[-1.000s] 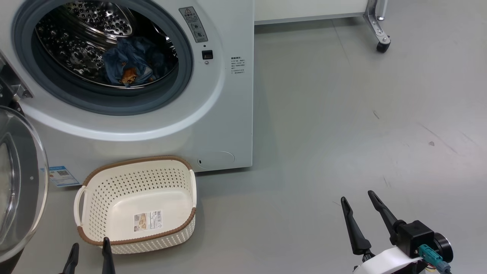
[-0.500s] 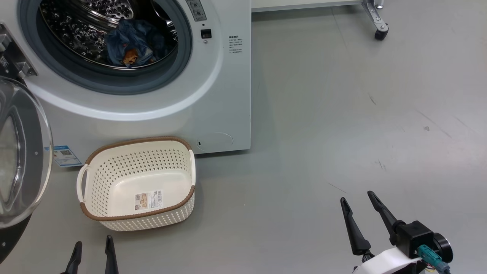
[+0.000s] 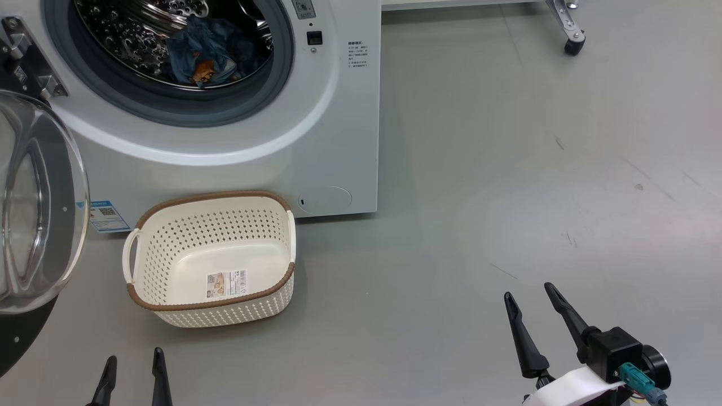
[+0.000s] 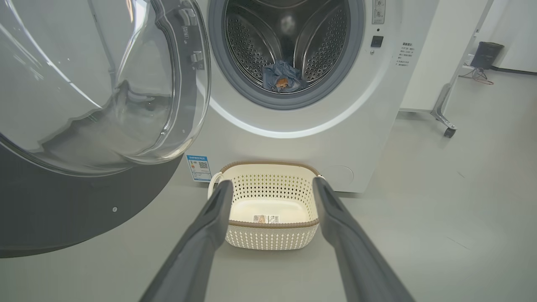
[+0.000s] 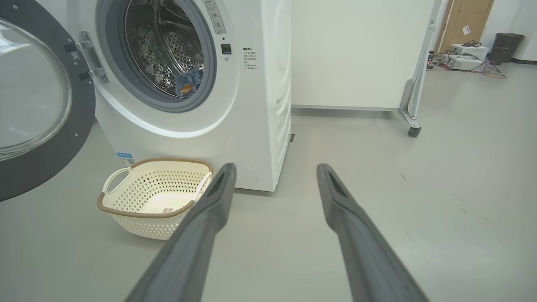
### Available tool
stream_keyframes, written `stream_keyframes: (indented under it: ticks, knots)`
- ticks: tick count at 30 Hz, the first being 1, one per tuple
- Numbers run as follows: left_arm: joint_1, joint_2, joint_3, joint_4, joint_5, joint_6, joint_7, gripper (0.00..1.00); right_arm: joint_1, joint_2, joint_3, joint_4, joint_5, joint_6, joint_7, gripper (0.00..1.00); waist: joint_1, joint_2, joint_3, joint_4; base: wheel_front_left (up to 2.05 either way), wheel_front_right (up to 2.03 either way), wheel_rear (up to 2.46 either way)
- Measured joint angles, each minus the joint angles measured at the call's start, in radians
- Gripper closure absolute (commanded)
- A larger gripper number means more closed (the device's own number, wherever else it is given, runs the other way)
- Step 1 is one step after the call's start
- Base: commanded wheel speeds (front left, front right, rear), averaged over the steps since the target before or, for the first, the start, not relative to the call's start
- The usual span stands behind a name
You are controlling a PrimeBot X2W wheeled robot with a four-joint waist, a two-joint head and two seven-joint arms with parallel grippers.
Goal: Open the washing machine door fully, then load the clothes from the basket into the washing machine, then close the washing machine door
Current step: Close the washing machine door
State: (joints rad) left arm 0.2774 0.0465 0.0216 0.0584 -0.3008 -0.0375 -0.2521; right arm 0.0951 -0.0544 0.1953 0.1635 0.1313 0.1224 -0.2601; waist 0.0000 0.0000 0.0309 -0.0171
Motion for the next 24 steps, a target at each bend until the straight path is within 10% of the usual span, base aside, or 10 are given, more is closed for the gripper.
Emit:
stream_keyframes:
  ticks: [24]
  knots:
    - [-0.005,0.000,0.015,-0.021,0.012,0.071,0.000,0.00,-0.028,-0.014,0.085,-0.013,0.000,0.000,0.000,0.00,0.0000,0.0000,-0.019,0.180,0.00,0.00,0.00]
